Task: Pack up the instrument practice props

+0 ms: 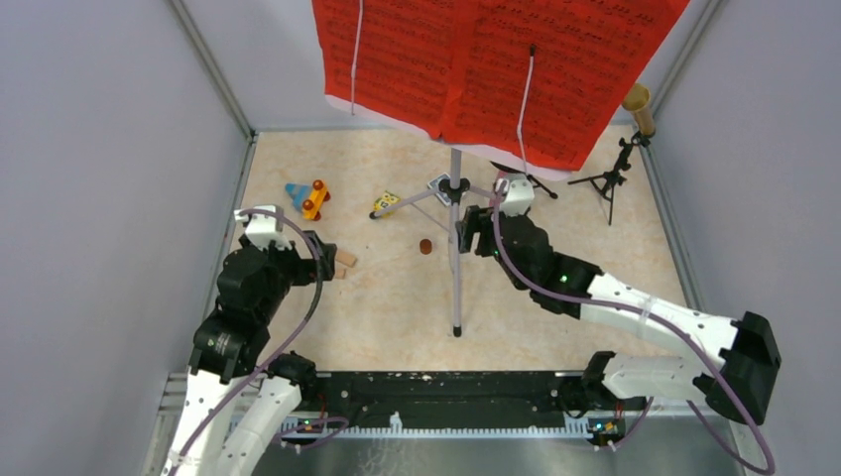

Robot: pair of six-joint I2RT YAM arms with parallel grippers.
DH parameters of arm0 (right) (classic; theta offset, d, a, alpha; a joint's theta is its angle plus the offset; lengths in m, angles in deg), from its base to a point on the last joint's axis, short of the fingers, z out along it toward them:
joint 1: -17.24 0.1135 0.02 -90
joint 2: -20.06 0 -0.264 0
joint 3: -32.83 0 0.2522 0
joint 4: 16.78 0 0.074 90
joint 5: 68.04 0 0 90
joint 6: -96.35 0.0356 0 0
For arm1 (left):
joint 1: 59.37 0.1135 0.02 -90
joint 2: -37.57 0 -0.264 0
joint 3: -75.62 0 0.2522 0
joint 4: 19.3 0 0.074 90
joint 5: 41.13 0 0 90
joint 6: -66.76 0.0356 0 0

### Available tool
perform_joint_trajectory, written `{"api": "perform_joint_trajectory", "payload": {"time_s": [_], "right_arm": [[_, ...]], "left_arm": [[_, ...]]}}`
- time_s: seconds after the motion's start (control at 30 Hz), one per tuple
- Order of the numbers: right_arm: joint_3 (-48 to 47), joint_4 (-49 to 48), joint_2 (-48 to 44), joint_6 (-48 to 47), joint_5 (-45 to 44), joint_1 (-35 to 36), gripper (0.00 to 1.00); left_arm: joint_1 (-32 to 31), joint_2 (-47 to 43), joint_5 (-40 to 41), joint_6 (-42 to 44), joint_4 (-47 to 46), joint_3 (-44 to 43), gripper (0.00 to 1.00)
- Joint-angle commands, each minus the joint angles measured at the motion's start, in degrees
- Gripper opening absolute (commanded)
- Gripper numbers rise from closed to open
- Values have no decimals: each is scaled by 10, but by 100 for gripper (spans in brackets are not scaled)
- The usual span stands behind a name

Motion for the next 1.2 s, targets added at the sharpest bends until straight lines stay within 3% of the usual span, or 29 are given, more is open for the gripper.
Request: {"api": "perform_joint_trajectory", "payload": {"time_s": [0.0,0.33,0.5,0.73,1.17], "right_arm": [[51,52,-72,-19,67,-4,71],[109,175,-214,-30,94,-3,72],[126,187,-261,-40,143,-4,72],[146,184,-306,-42,121,-4,72],[188,90,-312,-112,115,-4,72]], "left_arm": [[4,28,-22,10,-10,-29,99],[4,51,-22,12,-21,-36,99],[4,55,-23,8,-40,-28,99],[4,56,-12,6,-64,-25,99],[4,57,-16,-33,-102,10,99]]}}
